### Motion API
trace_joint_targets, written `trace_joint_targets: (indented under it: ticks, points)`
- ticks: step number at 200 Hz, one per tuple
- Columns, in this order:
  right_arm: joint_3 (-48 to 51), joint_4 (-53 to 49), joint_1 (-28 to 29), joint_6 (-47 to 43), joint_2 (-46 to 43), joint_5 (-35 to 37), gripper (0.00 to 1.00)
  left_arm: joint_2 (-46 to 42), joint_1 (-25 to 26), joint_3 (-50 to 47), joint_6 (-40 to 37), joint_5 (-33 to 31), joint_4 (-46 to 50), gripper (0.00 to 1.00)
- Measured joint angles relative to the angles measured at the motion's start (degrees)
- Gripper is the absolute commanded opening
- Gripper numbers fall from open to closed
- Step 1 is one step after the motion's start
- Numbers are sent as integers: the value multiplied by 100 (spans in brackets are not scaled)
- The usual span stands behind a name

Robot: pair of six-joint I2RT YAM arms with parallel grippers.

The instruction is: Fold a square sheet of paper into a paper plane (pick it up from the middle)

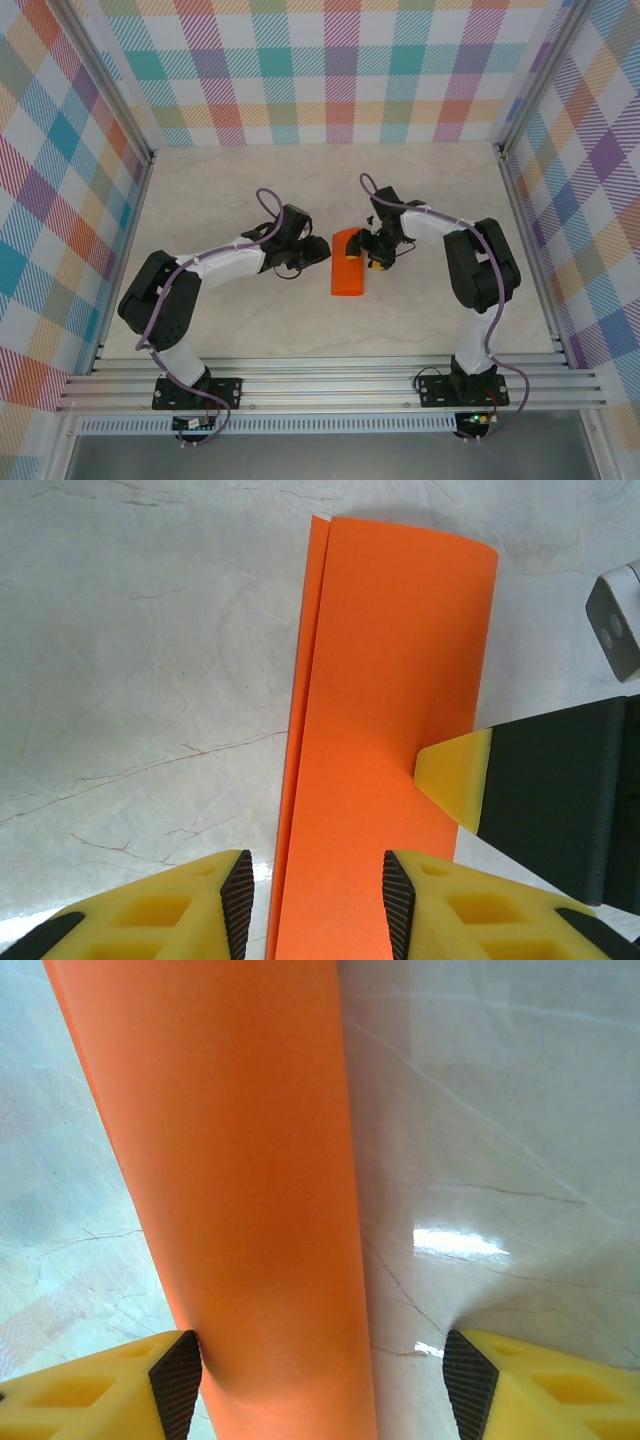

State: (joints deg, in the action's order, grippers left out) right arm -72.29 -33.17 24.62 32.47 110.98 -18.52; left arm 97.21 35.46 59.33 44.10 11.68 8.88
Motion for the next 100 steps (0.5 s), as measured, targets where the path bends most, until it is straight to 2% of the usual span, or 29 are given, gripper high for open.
trace_joint_targets:
  ticks: [100]
  points:
    - [-358,-424,188,-44,181,446,70,-2,0,0,2,4,0,39]
